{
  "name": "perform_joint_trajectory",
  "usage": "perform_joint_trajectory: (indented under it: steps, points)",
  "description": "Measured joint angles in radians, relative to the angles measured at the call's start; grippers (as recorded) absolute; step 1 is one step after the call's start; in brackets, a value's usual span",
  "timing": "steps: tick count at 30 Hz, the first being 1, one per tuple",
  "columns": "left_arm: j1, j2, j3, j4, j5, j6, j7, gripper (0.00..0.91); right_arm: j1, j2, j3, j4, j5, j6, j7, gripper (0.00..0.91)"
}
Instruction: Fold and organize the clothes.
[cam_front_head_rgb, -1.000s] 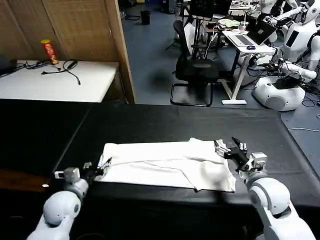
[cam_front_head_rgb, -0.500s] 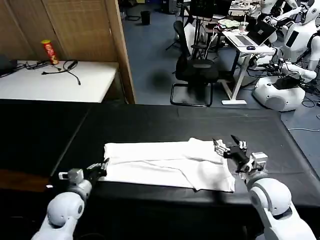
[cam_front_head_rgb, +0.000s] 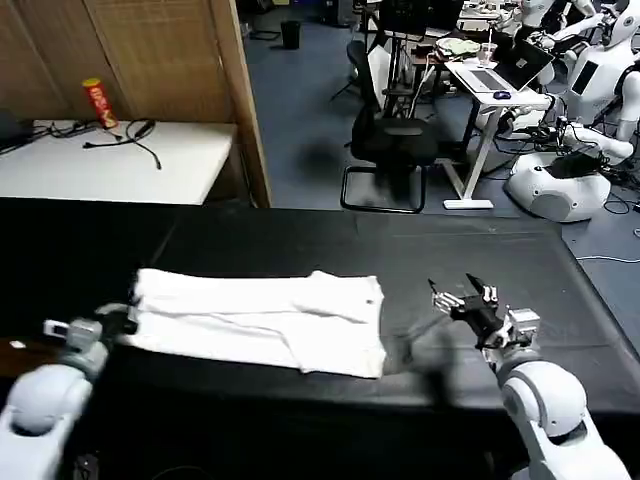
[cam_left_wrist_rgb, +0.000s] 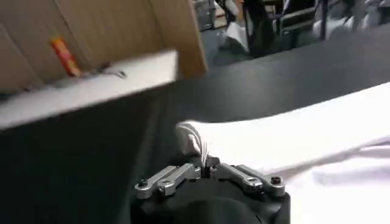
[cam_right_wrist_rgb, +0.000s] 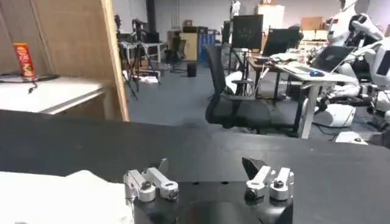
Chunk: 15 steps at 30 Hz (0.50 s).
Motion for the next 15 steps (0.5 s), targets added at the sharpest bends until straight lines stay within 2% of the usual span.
perform_joint_trajectory:
  steps: [6, 15]
  points:
    - [0.009, -0.002, 0.025, -0.05, 0.004, 0.016, -0.014, 0.0, -0.023, 0.012, 0.017, 0.018, -0.019, 0.003, 0.0, 0.878]
    - [-0.013, -0.175, 0.164, -0.212, -0.108, 0.096, -0.094, 0.0, -0.067, 0.021, 0.054, 0.038, -0.039, 0.009, -0.003, 0.878]
